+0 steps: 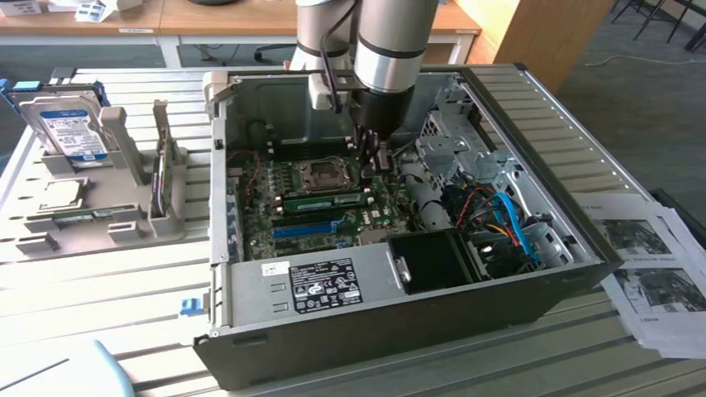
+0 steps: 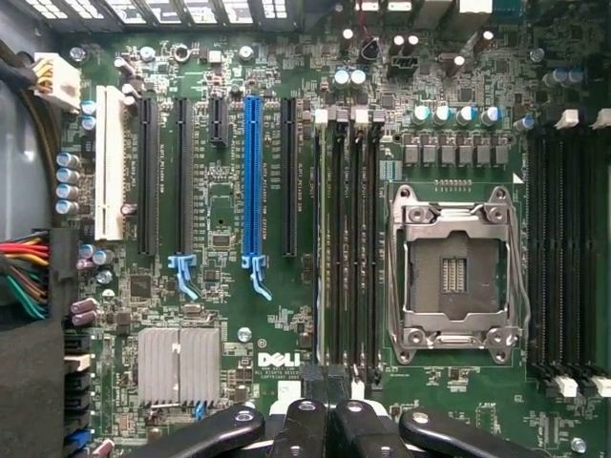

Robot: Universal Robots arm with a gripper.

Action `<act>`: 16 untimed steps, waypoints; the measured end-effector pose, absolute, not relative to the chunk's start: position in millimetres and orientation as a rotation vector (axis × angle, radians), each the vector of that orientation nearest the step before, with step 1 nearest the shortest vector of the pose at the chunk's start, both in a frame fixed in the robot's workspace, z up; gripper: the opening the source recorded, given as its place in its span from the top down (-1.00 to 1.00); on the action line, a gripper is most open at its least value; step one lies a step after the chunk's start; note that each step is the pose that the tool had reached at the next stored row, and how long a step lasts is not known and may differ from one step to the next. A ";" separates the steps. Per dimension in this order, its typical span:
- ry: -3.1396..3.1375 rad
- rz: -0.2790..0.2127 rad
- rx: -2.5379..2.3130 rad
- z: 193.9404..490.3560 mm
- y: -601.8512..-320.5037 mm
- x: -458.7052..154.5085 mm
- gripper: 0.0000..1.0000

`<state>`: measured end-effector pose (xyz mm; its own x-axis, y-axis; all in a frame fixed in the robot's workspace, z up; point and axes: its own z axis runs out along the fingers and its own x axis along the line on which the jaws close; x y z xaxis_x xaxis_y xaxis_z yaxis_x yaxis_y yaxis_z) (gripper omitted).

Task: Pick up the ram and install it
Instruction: 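Press down the ram until it locks into place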

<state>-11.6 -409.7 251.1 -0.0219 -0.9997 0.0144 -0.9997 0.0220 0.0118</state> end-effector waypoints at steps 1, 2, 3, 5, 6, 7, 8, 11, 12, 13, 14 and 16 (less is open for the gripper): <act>-2.232 0.002 2.184 250.1 -409.7 -11.6 0.81; -2.233 0.002 2.184 249.1 -409.7 -11.6 0.81; -2.232 0.003 2.184 248.1 -409.7 -11.6 0.81; -2.232 0.003 2.184 246.2 -409.7 -11.6 0.81; -2.232 0.002 2.184 245.1 -409.7 -11.6 0.81; -2.232 0.002 2.184 244.2 -409.7 -11.6 0.81; -2.232 0.002 2.184 243.3 -409.7 -11.6 0.81; -2.232 0.003 2.184 242.7 -409.7 -11.6 0.81; -2.232 0.003 2.184 242.7 -409.7 -11.6 0.81; -2.232 0.003 2.184 242.7 -409.7 -11.6 0.81; -2.233 0.003 2.184 242.6 -409.7 -11.6 0.81; -2.233 0.003 2.184 242.6 -409.7 -10.1 0.81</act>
